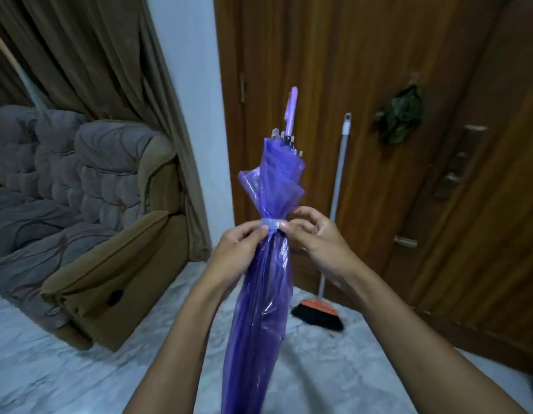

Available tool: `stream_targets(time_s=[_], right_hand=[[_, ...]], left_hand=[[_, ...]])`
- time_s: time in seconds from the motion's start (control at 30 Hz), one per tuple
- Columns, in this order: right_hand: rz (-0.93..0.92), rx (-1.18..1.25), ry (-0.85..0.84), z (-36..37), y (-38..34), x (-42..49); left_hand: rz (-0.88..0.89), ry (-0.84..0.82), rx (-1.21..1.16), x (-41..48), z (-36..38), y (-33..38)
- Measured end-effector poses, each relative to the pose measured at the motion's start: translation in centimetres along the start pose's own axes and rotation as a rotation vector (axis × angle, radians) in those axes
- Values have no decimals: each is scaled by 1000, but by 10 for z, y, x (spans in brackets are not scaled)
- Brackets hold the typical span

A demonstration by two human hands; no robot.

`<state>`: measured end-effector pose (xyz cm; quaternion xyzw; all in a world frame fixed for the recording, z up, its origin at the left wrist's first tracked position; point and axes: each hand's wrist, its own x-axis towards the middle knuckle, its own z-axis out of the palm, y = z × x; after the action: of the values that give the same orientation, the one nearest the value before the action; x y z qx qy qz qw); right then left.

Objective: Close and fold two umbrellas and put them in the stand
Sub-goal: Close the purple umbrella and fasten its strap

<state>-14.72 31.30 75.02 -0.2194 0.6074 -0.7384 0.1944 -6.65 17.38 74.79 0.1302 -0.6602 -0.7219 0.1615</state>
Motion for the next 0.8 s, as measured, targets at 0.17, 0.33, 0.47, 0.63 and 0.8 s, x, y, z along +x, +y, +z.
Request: stream_targets(time_s=[0.17, 0.33, 0.47, 0.63, 0.8], right_hand=[[-53, -39, 261, -106, -19, -48], [-87, -64, 520, -221, -41, -120], [-127, -67, 679, -320, -52, -192], [-135, -99, 891, -435, -54, -277], [-103, -155, 1030, -524, -56, -335]], left_hand=[[63, -239, 131, 14, 108, -4], [65, -498, 171, 1, 245, -10], [91, -660, 182, -28, 367, -27], [72, -834, 202, -73, 509, -55], [-6, -950, 226, -96, 619, -80]])
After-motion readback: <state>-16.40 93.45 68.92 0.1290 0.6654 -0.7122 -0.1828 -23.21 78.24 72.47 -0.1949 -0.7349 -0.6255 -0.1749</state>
